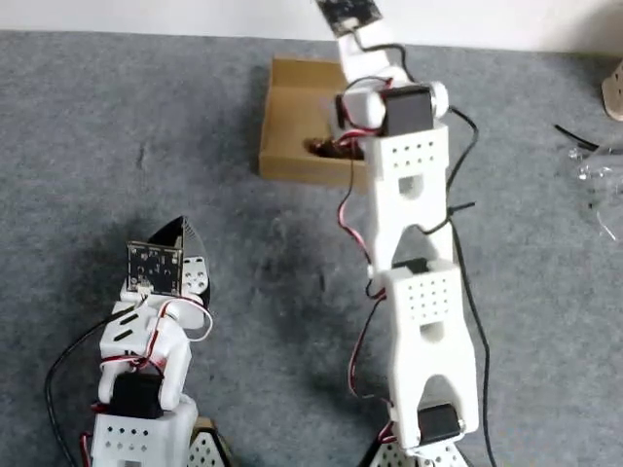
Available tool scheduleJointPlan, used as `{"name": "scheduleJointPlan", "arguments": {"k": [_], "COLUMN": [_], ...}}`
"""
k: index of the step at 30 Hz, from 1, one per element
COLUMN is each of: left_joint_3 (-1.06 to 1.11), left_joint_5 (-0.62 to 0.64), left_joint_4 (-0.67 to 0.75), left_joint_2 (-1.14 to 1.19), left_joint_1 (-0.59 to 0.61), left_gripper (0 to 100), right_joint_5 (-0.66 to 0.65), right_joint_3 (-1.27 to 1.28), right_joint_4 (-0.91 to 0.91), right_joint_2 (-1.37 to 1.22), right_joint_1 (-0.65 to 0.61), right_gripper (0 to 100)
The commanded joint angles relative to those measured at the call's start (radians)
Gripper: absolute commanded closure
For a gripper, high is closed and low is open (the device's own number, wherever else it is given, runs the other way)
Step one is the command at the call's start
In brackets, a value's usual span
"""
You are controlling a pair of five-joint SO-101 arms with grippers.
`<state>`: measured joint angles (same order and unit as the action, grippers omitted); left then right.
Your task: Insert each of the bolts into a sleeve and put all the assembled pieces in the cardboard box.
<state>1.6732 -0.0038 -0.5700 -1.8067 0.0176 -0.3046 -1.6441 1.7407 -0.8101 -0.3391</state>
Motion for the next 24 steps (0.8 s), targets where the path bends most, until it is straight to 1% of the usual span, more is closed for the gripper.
{"name": "scheduleJointPlan", "arguments": {"k": [1,3,5,16,19,24], "left_joint_3": [0.021,0.021,0.021,0.021,0.021,0.021], "left_joint_5": [-0.003,-0.003,-0.003,-0.003,-0.003,-0.003], "left_joint_4": [0.017,0.015,0.015,0.015,0.015,0.015], "left_joint_2": [-0.004,-0.004,-0.004,-0.004,-0.004,-0.004], "left_joint_1": [-0.018,-0.018,-0.018,-0.018,-0.018,-0.018], "left_gripper": [100,100,100,100,100,100], "right_joint_5": [0.025,0.071,0.089,0.087,0.089,0.092], "right_joint_3": [-0.127,-0.12,-0.117,-0.105,0.016,0.358], "right_joint_4": [0.025,0.025,0.025,0.027,0.027,0.025], "right_joint_2": [0.165,0.222,0.278,0.49,0.579,0.822], "right_joint_1": [-0.018,-0.015,-0.015,-0.012,-0.012,-0.019], "right_gripper": [83.9,83.9,83.9,83.9,83.9,83.9]}}
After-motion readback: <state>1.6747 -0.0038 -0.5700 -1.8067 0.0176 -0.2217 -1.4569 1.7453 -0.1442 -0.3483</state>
